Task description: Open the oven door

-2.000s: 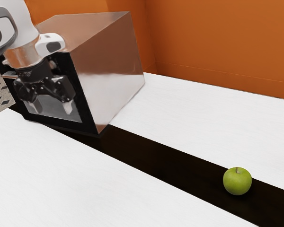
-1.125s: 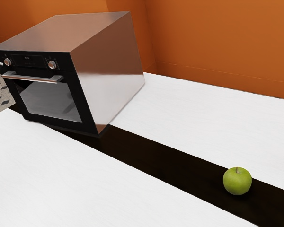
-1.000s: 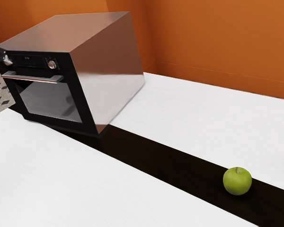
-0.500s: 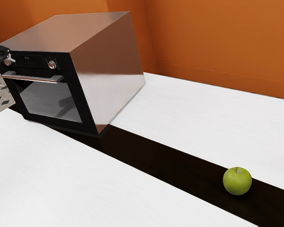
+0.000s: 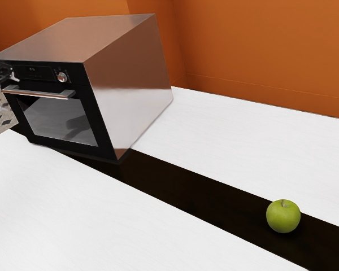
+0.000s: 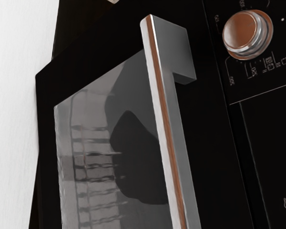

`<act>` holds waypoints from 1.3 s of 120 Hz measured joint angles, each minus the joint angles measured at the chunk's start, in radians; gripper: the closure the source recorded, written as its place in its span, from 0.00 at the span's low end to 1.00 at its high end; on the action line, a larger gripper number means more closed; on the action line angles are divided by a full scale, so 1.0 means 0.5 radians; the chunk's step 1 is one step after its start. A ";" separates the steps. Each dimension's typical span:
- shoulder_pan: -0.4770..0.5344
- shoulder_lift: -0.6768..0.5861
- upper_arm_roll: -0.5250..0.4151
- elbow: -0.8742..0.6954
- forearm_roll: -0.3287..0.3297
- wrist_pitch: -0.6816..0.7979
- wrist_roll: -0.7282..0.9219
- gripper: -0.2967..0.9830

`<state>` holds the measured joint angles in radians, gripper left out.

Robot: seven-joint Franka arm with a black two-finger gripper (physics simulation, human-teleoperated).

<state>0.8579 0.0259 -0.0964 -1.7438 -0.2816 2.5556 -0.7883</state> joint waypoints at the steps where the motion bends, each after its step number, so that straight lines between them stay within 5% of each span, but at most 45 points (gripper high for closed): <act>1: 0.000 0.001 0.000 0.000 0.000 0.002 -0.001 0.23; 156: -0.064 0.140 -0.056 -0.128 -0.011 0.250 -0.065 0.23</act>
<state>0.8261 0.0961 -0.1243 -1.8078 -0.2870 2.6805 -0.8207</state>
